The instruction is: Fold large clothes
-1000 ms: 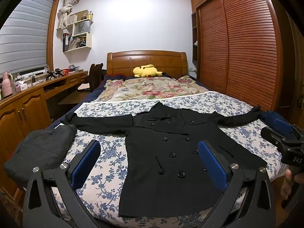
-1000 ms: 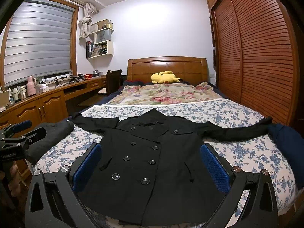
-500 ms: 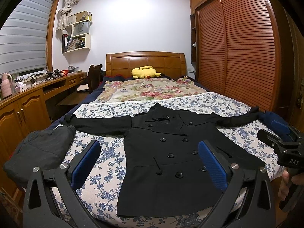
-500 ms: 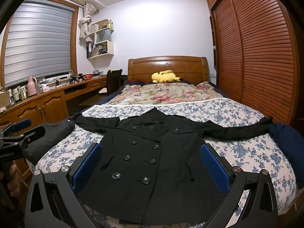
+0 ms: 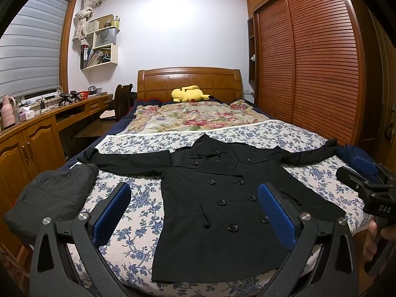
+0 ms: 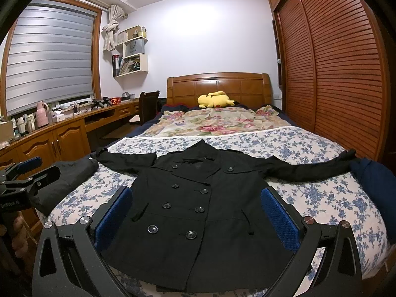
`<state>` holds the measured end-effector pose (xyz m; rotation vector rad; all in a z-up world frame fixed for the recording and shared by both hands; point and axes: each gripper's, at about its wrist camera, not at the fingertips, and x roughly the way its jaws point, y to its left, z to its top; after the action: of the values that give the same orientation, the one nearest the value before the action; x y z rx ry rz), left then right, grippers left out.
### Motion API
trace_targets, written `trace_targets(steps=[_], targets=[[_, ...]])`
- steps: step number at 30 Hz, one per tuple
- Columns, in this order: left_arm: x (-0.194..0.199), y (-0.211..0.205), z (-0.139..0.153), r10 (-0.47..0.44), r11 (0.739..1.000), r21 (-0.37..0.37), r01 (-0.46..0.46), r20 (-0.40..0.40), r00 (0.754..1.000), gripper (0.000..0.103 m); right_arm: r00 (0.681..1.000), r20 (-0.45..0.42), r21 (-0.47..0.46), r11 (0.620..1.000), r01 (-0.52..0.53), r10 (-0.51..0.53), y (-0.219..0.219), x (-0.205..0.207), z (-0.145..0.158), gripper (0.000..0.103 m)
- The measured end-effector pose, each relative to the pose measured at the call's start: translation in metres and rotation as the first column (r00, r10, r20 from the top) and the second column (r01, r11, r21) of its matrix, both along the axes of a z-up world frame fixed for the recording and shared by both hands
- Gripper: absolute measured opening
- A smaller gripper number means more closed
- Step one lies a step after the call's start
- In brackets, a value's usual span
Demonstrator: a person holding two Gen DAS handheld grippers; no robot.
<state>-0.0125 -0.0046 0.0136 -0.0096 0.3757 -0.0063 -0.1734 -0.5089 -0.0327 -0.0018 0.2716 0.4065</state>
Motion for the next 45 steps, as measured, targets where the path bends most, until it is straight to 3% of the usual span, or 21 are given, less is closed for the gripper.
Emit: trace_targets(steps=[31, 45], targets=[[0.001, -0.004, -0.003, -0.002, 1.0, 0.0, 0.002, -0.006, 1.0, 0.103, 1.0, -0.002, -0.001, 1.0, -0.02, 0.02, 0.003, -0.001, 0.0, 0.103], [0.031, 0.019, -0.042, 0.027, 1.0, -0.012, -0.028, -0.089, 0.996, 0.103, 0.995, -0.068, -0.013, 0.997, -0.074, 0.073, 0.015, 0.032, -0.01, 0.103]])
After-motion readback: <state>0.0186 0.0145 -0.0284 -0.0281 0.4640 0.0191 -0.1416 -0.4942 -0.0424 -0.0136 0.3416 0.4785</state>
